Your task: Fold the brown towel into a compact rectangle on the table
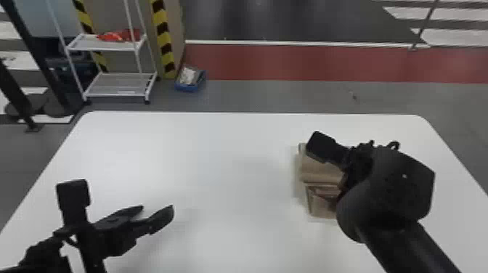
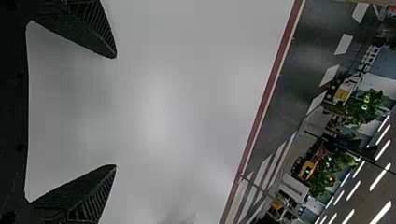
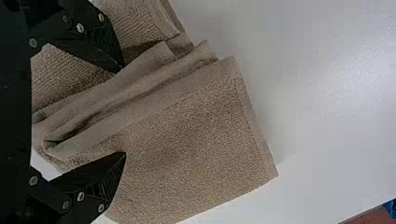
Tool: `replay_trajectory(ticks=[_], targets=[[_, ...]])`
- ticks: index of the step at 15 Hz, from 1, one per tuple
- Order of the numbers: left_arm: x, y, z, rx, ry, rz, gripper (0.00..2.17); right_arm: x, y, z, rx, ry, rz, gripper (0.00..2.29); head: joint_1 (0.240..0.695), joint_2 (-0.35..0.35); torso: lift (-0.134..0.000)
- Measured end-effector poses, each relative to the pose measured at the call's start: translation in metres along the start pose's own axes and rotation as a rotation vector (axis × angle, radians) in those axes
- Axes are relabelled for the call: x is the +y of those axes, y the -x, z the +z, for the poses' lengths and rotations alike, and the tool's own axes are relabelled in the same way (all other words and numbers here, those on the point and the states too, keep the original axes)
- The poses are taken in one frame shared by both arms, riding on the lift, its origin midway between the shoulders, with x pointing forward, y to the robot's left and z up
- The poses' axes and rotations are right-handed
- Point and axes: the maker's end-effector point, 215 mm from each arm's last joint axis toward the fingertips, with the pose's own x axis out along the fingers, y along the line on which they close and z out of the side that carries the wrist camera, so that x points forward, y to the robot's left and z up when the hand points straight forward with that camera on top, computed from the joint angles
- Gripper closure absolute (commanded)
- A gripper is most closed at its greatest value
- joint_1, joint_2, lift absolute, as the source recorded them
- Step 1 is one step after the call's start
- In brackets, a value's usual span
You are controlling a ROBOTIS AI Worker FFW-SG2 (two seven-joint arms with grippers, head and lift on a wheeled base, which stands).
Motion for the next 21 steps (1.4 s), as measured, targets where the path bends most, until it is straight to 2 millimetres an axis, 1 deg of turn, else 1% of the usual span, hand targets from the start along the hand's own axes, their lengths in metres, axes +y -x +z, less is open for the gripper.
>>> replay_trajectory(ticks=[4, 9, 10, 11, 14, 16, 21], targets=[[0.001, 0.001, 0.002, -0.006, -0.001, 0.002, 0.04, -0.003, 0.005, 0.008, -0.036, -0.026, 0.0, 0.47, 0.695, -0.007, -0.124], [0.001, 0.0, 0.002, -0.005, -0.001, 0.001, 0.04, -0.008, 0.007, 0.009, -0.045, -0.032, -0.018, 0.48, 0.695, -0.009, -0.124], [0.001, 0.0, 0.001, -0.005, -0.001, 0.001, 0.04, -0.007, 0.007, 0.009, -0.044, -0.033, -0.017, 0.61, 0.695, -0.009, -0.124], [0.001, 0.0, 0.001, -0.005, -0.001, 0.001, 0.04, -0.007, 0.007, 0.009, -0.044, -0.033, -0.016, 0.65, 0.695, -0.009, -0.124], [0.001, 0.0, 0.001, -0.005, 0.0, -0.002, 0.04, -0.009, 0.007, 0.01, -0.048, -0.042, -0.018, 0.65, 0.695, -0.008, -0.124], [0.0, 0.001, 0.002, -0.007, -0.002, -0.005, 0.04, -0.011, 0.009, 0.011, -0.057, -0.054, -0.017, 0.95, 0.695, -0.01, -0.124], [-0.001, 0.002, 0.002, -0.007, -0.002, -0.01, 0.04, -0.012, 0.013, 0.015, -0.088, -0.076, 0.002, 0.97, 0.695, -0.008, -0.124]])
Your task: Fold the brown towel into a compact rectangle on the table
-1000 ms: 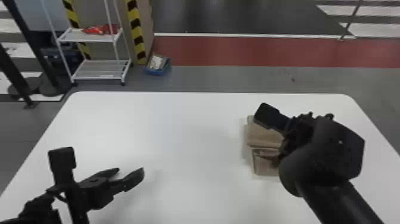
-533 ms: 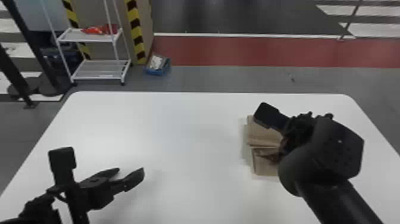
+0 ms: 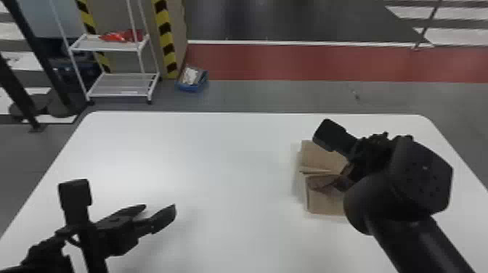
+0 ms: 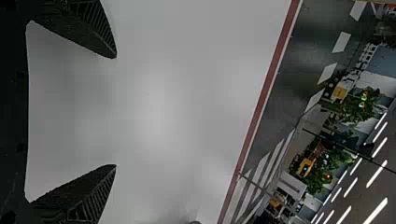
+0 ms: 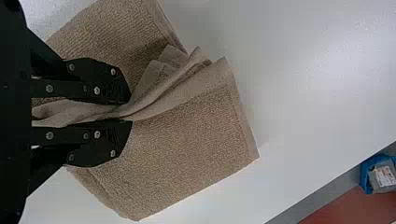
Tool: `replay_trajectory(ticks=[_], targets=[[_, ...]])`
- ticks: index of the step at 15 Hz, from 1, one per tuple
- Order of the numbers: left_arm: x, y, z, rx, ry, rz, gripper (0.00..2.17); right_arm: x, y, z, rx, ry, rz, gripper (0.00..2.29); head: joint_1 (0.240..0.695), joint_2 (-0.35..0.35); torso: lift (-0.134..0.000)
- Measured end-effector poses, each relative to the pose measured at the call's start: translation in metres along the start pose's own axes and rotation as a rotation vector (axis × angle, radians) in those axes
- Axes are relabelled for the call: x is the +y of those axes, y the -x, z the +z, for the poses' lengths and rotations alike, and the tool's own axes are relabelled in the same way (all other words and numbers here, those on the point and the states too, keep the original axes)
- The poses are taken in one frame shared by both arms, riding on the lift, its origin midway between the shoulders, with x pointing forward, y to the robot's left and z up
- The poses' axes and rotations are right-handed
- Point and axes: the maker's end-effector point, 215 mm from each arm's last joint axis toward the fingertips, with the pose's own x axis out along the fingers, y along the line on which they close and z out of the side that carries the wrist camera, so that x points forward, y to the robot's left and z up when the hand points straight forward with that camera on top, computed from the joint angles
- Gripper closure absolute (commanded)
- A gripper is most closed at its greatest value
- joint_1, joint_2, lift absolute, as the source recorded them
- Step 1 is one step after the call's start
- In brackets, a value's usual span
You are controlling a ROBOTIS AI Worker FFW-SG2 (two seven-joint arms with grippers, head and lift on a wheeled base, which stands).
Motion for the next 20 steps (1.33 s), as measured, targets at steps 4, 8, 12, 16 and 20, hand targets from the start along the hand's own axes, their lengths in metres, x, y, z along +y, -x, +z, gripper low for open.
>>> replay_trajectory(ticks=[4, 8, 12, 16, 20], targets=[[-0.001, 0.0, 0.001, -0.002, -0.002, -0.001, 0.04, 0.018, 0.011, 0.019, -0.074, -0.088, 0.074, 0.97, 0.695, 0.022, -0.124], [-0.012, -0.001, -0.002, 0.004, 0.0, -0.037, 0.04, 0.02, 0.019, 0.063, -0.145, -0.118, 0.063, 0.97, 0.695, 0.052, -0.124], [-0.04, 0.001, -0.009, 0.009, -0.009, -0.092, 0.04, 0.045, 0.021, 0.088, -0.165, -0.108, 0.121, 0.97, 0.695, 0.064, -0.124], [-0.057, 0.0, -0.004, -0.001, -0.023, -0.119, 0.04, 0.056, 0.02, 0.09, -0.164, -0.115, 0.132, 0.97, 0.695, 0.056, -0.124], [-0.061, 0.005, 0.004, -0.016, -0.037, -0.124, 0.04, 0.064, 0.024, 0.121, -0.212, -0.12, 0.105, 0.97, 0.695, 0.088, -0.124]])
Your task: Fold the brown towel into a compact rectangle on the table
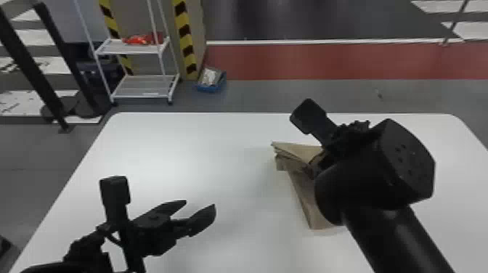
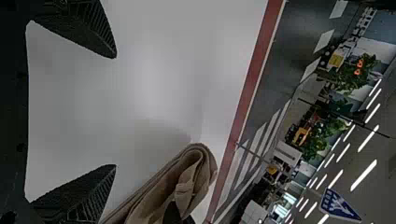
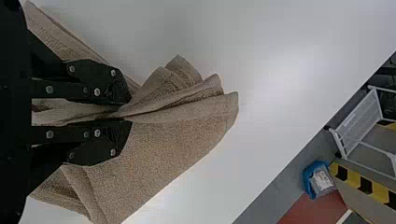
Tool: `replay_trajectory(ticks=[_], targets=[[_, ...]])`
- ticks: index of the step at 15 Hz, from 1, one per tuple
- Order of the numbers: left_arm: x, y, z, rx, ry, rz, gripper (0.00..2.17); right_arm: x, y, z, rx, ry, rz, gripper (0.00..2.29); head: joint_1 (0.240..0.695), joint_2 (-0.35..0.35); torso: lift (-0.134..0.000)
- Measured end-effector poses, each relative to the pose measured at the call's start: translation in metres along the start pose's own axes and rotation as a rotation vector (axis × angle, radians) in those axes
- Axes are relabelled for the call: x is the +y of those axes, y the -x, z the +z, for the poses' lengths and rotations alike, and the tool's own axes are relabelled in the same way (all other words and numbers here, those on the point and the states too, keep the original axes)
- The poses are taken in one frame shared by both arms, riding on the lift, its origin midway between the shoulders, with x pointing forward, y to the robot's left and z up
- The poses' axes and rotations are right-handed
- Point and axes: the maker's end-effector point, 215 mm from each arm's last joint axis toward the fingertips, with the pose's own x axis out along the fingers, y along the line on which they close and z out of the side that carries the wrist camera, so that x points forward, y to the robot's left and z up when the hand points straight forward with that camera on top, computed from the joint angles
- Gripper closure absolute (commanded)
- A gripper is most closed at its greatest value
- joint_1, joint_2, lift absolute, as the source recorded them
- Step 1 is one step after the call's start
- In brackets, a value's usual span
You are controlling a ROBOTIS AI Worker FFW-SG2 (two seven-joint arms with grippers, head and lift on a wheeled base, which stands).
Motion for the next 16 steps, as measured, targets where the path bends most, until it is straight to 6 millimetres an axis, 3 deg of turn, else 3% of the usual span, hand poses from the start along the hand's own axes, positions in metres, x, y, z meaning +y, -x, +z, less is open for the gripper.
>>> replay_trajectory(ticks=[3, 5, 9, 12, 16], targets=[[-0.002, 0.005, -0.002, 0.001, -0.003, -0.003, 0.04, 0.01, 0.0, 0.02, -0.019, 0.016, 0.016, 0.97, 0.695, 0.109, -0.124], [0.003, 0.01, -0.001, -0.004, -0.001, 0.007, 0.04, 0.018, 0.011, 0.027, -0.04, 0.022, 0.076, 0.97, 0.695, 0.124, -0.124], [0.012, 0.016, 0.0, -0.006, 0.003, 0.029, 0.04, -0.019, 0.039, -0.012, -0.012, 0.074, 0.052, 0.97, 0.695, 0.089, -0.124], [0.008, 0.012, -0.003, -0.001, 0.001, 0.024, 0.04, -0.03, 0.041, -0.036, 0.031, 0.14, 0.039, 0.97, 0.695, 0.044, -0.124], [0.009, 0.01, -0.005, 0.005, 0.001, 0.033, 0.04, -0.046, 0.05, -0.052, 0.061, 0.247, 0.019, 0.97, 0.695, 0.018, -0.124]])
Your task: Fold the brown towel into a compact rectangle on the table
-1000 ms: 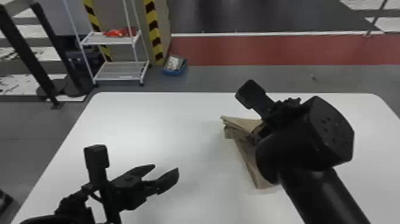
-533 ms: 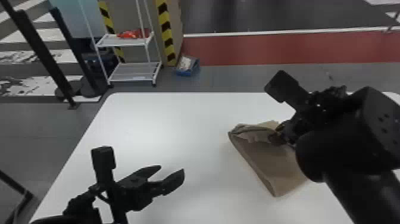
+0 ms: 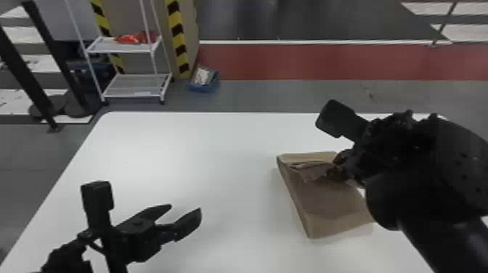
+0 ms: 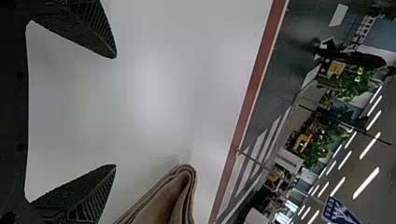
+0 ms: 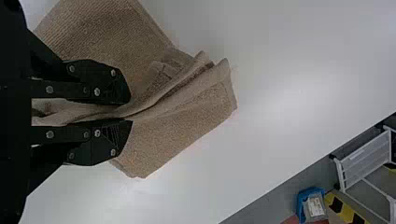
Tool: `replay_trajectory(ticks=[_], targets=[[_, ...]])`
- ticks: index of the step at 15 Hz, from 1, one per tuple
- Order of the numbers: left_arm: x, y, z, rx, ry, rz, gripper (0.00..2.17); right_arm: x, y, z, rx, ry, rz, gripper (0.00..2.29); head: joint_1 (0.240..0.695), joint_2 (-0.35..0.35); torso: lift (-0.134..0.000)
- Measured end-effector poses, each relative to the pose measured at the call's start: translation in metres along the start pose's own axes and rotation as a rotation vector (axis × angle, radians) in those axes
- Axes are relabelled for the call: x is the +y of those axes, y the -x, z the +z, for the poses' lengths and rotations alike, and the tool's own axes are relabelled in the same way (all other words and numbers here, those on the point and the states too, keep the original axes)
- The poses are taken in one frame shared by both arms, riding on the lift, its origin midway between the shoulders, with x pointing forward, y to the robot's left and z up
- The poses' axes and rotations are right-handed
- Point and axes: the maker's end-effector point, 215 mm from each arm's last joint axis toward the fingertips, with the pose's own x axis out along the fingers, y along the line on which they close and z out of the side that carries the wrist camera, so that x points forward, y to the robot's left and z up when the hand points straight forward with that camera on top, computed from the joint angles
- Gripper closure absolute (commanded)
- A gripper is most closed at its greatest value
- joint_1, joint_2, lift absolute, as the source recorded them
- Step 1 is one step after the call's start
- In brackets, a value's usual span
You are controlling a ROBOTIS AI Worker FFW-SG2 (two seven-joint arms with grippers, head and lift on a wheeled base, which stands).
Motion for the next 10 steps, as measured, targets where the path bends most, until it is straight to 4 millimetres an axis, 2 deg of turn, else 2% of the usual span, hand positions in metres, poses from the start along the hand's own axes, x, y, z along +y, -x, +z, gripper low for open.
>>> replay_trajectory(ticks=[6, 10], targets=[[-0.003, -0.008, -0.003, 0.011, -0.008, 0.009, 0.04, 0.0, 0.016, -0.026, 0.035, 0.112, -0.039, 0.97, 0.695, -0.019, -0.124], [-0.005, -0.01, -0.002, 0.013, -0.014, 0.007, 0.04, 0.007, 0.028, -0.033, 0.034, 0.169, -0.054, 0.97, 0.695, -0.035, -0.124]])
